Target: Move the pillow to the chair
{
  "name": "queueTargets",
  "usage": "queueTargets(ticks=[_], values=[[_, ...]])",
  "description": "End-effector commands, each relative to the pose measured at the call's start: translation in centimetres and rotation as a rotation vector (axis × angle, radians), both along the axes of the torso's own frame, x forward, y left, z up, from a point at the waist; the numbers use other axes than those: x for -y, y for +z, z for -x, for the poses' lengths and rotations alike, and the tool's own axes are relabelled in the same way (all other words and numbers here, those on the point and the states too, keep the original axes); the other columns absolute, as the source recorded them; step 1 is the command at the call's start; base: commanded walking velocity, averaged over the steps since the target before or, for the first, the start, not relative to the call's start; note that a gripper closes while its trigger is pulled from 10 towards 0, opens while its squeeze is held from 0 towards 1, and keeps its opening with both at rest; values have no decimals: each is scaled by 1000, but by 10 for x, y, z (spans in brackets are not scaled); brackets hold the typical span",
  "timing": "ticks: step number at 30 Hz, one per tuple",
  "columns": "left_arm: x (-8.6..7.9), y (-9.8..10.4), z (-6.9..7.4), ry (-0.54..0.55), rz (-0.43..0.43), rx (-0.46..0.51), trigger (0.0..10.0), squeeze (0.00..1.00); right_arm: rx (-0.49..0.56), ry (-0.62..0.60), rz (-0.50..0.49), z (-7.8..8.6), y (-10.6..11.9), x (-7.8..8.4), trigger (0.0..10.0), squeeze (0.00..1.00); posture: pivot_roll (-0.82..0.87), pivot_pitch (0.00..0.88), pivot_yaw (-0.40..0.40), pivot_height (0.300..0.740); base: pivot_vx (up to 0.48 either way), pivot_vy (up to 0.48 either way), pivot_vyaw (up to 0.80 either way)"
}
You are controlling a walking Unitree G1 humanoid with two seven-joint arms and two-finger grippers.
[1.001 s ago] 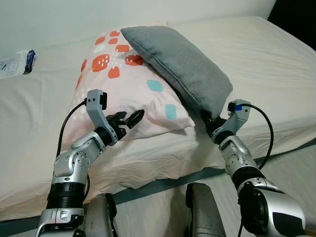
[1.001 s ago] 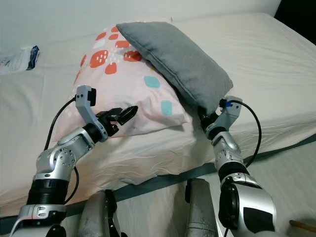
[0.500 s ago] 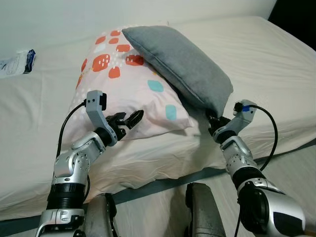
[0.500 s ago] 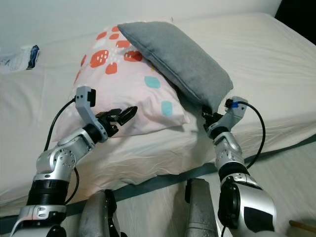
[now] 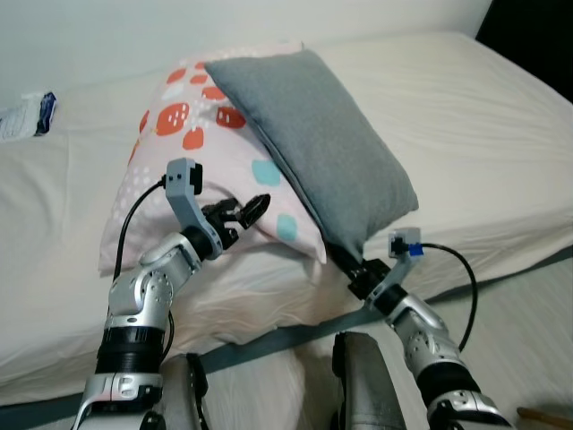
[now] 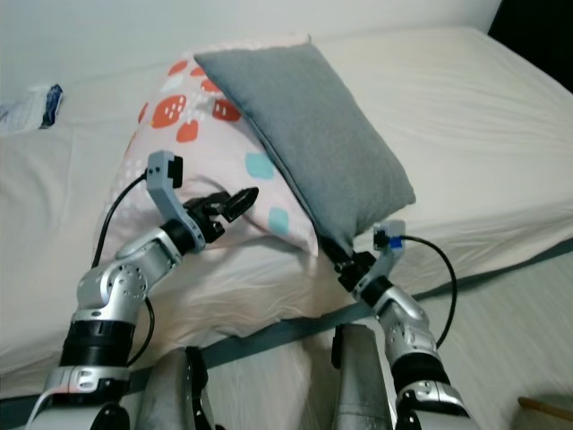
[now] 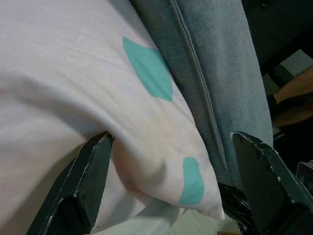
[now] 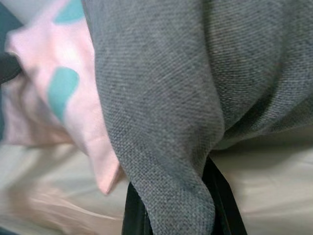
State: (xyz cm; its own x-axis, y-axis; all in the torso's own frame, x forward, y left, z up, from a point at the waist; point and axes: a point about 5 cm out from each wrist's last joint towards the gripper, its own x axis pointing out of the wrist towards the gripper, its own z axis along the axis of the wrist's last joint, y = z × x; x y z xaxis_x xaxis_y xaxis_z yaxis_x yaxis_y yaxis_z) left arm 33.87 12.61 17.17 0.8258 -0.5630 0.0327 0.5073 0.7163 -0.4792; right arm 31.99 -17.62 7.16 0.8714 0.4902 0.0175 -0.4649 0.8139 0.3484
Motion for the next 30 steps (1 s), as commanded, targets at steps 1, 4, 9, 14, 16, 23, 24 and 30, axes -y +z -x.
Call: queueTargets(ticks=[1, 4, 9, 14, 16, 23, 24, 30], values=[[1, -6, 2, -8, 6, -17, 10000, 0, -94, -69, 87, 11, -21, 10, 0, 0, 23, 165, 9, 533, 0, 0, 0], [6, -6, 2, -17, 9, -19, 10000, 0, -178, -221, 190, 21, -35, 32, 0, 0, 21, 165, 8, 533, 0, 0, 0], [13, -4, 1, -26, 15, -16, 10000, 0, -245, -385, 228, 35, -41, 52, 0, 0, 19, 165, 6, 533, 0, 0, 0], [16, 0, -1, -31, 23, -6, 10000, 0, -267, -413, 245, 56, -48, 53, 0, 0, 15, 163, 8, 533, 0, 0, 0], [16, 0, -1, -31, 23, -6, 10000, 0, -267, -413, 245, 56, -48, 53, 0, 0, 15, 163, 8, 533, 0, 0, 0], [19, 6, -4, -43, 46, 5, 10000, 0, -316, -623, 324, 87, -60, 80, 0, 0, 11, 163, 11, 533, 0, 0, 0], [22, 6, -4, -57, 48, 5, 10000, 0, -297, -664, 327, 87, -57, 83, 0, 0, 11, 162, 14, 533, 0, 0, 0], [39, 2, 2, -129, 42, -2, 10000, 0, -215, -789, 276, 79, -37, 91, 0, 0, 11, 157, 14, 533, 0, 0, 0]])
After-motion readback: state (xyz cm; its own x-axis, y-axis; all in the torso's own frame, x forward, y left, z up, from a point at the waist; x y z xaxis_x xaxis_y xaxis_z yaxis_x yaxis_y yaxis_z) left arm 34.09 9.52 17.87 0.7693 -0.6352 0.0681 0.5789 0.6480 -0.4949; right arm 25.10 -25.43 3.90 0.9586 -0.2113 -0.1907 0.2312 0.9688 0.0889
